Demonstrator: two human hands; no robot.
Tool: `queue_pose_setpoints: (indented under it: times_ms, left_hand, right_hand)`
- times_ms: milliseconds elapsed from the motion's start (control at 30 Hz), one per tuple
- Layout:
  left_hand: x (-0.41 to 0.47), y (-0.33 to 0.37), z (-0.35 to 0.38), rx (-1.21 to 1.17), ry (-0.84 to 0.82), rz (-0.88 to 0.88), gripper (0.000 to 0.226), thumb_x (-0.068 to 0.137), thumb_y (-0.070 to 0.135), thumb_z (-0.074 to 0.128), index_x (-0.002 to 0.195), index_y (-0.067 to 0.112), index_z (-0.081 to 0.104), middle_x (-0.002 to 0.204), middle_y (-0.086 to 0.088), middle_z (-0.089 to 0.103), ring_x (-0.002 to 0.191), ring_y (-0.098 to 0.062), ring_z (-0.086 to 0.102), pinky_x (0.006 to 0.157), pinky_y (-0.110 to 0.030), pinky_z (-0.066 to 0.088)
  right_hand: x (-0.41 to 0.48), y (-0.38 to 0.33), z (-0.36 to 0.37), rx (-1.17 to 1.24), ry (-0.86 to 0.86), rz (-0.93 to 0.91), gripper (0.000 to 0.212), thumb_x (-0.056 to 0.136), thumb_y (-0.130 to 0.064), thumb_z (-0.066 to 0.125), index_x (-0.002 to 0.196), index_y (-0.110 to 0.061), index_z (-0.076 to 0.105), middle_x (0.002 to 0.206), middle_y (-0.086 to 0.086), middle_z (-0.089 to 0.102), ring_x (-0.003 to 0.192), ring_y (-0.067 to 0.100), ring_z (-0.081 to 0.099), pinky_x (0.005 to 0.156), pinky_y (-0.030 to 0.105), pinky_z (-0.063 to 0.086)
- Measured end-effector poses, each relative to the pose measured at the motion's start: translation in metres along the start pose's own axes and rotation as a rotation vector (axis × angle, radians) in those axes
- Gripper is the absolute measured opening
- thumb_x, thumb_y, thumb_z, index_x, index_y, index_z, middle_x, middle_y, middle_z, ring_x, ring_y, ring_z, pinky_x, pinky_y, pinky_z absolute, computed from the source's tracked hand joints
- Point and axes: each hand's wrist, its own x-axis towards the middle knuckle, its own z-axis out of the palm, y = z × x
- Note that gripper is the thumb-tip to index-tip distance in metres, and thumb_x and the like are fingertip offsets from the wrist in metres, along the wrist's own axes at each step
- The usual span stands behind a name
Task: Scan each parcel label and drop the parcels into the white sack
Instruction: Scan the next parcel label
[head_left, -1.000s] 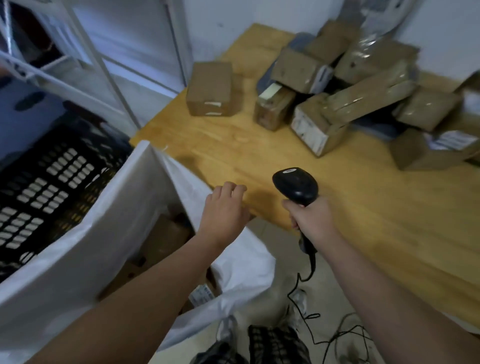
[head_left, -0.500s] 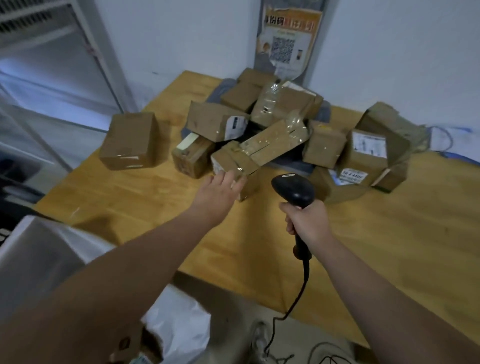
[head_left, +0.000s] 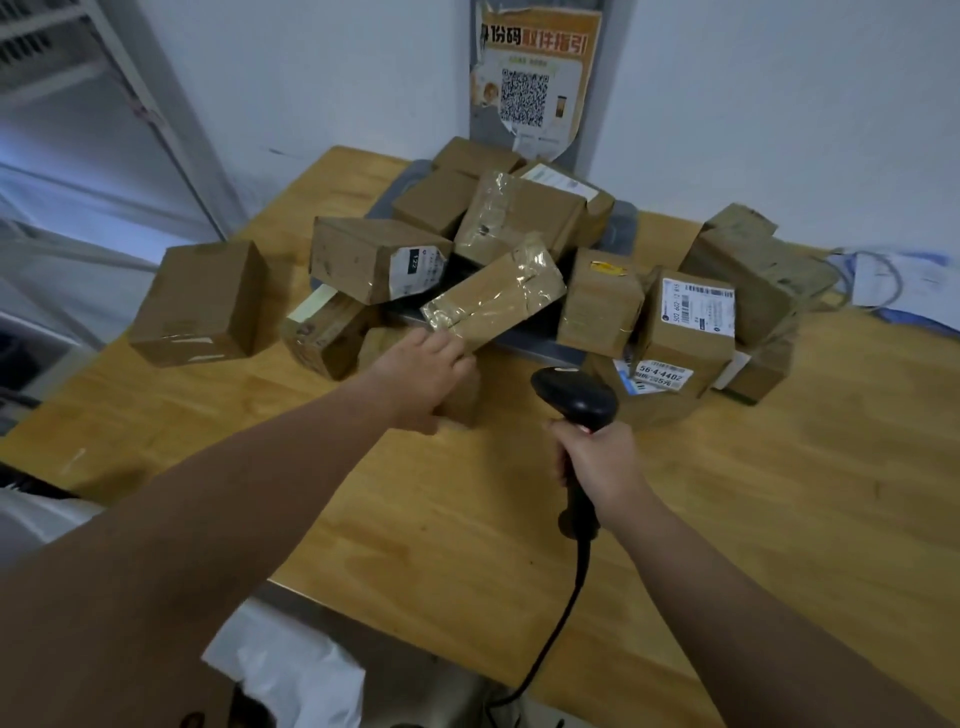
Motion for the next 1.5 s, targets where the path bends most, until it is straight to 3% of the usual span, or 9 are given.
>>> queue_pose_setpoints:
  times_ms: [133, 233, 300, 467, 667, 767, 1067, 1200, 1500]
  left_hand:
    - [-0.014, 0.019, -0.011, -1.119, 0.25, -0.524, 0.079, 0.077, 0.048, 0.071, 0.136, 0.011, 0.036, 0.123, -0.002, 0.044, 0.118, -0.02, 0.044, 0.098, -0.033, 0.04]
    - [-0.021, 0.036, -0.002, -1.903, 0.194, -0.786, 0.074, 0.086, 0.032, 0.07, 0.143, 0.008, 0.029, 0.121, 0.001, 0.053, 0.107, -0.015, 0.057, 0.09, -0.031, 0.048]
    - [-0.024, 0.044, 0.009, -2.179, 0.14, -0.843, 0.057, 0.09, 0.033, 0.064, 0.136, 0.006, 0.044, 0.122, -0.003, 0.06, 0.108, -0.018, 0.059, 0.087, -0.029, 0.05]
    - [-0.037, 0.064, 0.005, -2.65, 0.254, -0.796, 0.012, 0.096, 0.016, 0.054, 0.102, 0.013, 0.063, 0.103, -0.006, 0.068, 0.103, -0.022, 0.062, 0.099, -0.033, 0.048]
    - [-0.045, 0.087, 0.002, -2.247, -0.06, -0.554, 0.036, 0.089, 0.043, 0.059, 0.121, 0.026, 0.057, 0.12, -0.002, 0.066, 0.108, -0.021, 0.063, 0.087, -0.034, 0.046]
    - [-0.045, 0.091, -0.002, -2.162, -0.054, -0.495, 0.058, 0.073, 0.053, 0.062, 0.126, 0.032, 0.052, 0.118, 0.006, 0.064, 0.106, -0.016, 0.06, 0.086, -0.033, 0.042]
    - [-0.048, 0.086, -0.001, -2.153, -0.1, -0.447, 0.051, 0.07, 0.053, 0.064, 0.117, 0.036, 0.055, 0.116, 0.01, 0.062, 0.105, -0.015, 0.056, 0.088, -0.032, 0.042]
    - [-0.05, 0.075, 0.007, -2.226, 0.01, -0.552, 0.089, 0.064, 0.061, 0.07, 0.14, 0.026, 0.042, 0.129, 0.003, 0.061, 0.121, -0.018, 0.053, 0.098, -0.035, 0.04]
    - [-0.048, 0.043, 0.013, -2.039, -0.013, -0.611, 0.083, 0.083, 0.024, 0.074, 0.149, 0.02, 0.025, 0.114, -0.003, 0.062, 0.1, -0.019, 0.064, 0.08, -0.032, 0.053]
  right_hand:
    - [0.001, 0.002, -0.006, 0.176, 0.055, 0.023, 0.022, 0.086, -0.014, 0.069, 0.068, -0.002, 0.064, 0.056, 0.007, 0.059, 0.05, 0.02, 0.058, 0.056, 0.031, 0.05]
    - [0.001, 0.004, -0.004, 0.279, 0.097, 0.03, 0.024, 0.082, -0.019, 0.076, 0.076, 0.003, 0.067, 0.068, 0.01, 0.061, 0.066, 0.022, 0.061, 0.081, 0.044, 0.055]
    - [0.0, 0.006, -0.003, 0.303, 0.081, 0.035, 0.024, 0.079, -0.023, 0.079, 0.081, -0.002, 0.069, 0.079, 0.01, 0.062, 0.079, 0.023, 0.062, 0.097, 0.051, 0.05]
    - [-0.01, 0.004, 0.004, 0.422, 0.052, -0.003, 0.015, 0.077, -0.023, 0.081, 0.082, -0.026, 0.068, 0.081, -0.009, 0.07, 0.091, 0.011, 0.065, 0.101, 0.049, 0.048]
    - [-0.022, -0.008, 0.022, 0.707, -0.014, -0.093, 0.041, 0.07, -0.025, 0.078, 0.108, -0.014, 0.068, 0.105, -0.001, 0.075, 0.101, 0.014, 0.07, 0.099, 0.048, 0.05]
    - [-0.018, -0.012, 0.026, 0.754, -0.009, -0.116, 0.042, 0.077, -0.016, 0.077, 0.117, -0.009, 0.066, 0.115, 0.009, 0.071, 0.108, 0.022, 0.067, 0.099, 0.049, 0.05]
    - [-0.015, -0.014, 0.029, 0.761, -0.074, -0.045, 0.026, 0.084, -0.007, 0.071, 0.109, -0.012, 0.067, 0.108, 0.008, 0.074, 0.099, 0.022, 0.071, 0.088, 0.042, 0.056]
    - [-0.008, -0.016, 0.019, 0.666, -0.065, -0.066, 0.019, 0.084, -0.006, 0.071, 0.1, -0.016, 0.069, 0.104, 0.005, 0.075, 0.097, 0.02, 0.072, 0.084, 0.039, 0.058]
    - [-0.003, -0.016, 0.007, 0.377, -0.117, 0.045, 0.029, 0.084, -0.032, 0.072, 0.109, -0.017, 0.067, 0.101, 0.002, 0.072, 0.102, 0.022, 0.064, 0.097, 0.044, 0.046]
